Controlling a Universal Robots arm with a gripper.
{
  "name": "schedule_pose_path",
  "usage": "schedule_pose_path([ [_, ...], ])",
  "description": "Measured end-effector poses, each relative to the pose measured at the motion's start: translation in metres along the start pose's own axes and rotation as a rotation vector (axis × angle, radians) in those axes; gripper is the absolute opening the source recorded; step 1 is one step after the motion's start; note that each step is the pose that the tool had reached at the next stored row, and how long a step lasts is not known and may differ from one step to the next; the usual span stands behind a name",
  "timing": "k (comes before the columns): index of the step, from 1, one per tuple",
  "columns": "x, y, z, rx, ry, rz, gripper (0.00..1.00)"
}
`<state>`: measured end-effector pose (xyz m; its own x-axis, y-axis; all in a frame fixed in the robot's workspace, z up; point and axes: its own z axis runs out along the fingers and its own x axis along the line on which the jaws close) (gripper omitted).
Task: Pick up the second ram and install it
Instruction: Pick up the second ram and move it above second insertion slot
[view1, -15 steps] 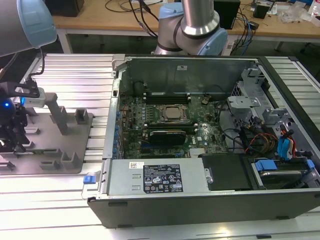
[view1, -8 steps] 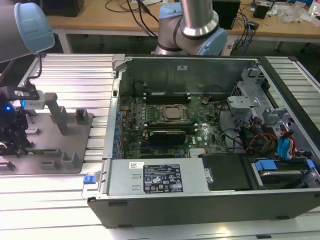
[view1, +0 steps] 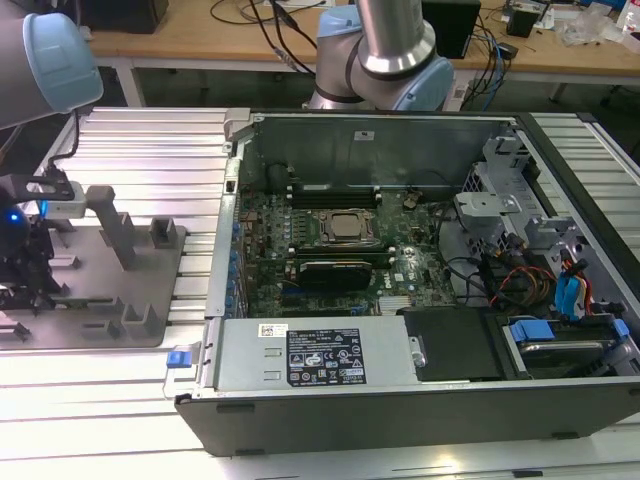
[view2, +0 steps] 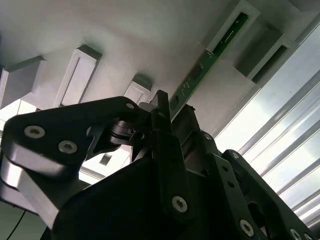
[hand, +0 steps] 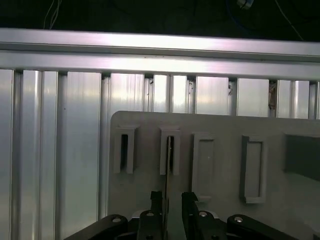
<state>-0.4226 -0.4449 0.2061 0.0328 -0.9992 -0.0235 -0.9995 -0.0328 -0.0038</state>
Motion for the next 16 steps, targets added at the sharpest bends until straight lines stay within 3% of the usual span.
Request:
schedule_pose_path([
  [3, 0.0000, 0.0001, -0.0006, -0.0005, 0.0021, 0.000, 0.28],
  [5, 0.0005, -0.0003, -0.0007, -0.0052, 0.0051, 0.000, 0.28],
  [11, 0.0017, -0.0040, -0.0006, -0.0062, 0.0050, 0.000, 0.28],
  [13, 0.0018, -0.0040, -0.0006, -0.0062, 0.0049, 0.000, 0.19],
  [16, 0.0025, -0.0041, -0.0017, -0.0064, 0.0051, 0.000, 0.19],
])
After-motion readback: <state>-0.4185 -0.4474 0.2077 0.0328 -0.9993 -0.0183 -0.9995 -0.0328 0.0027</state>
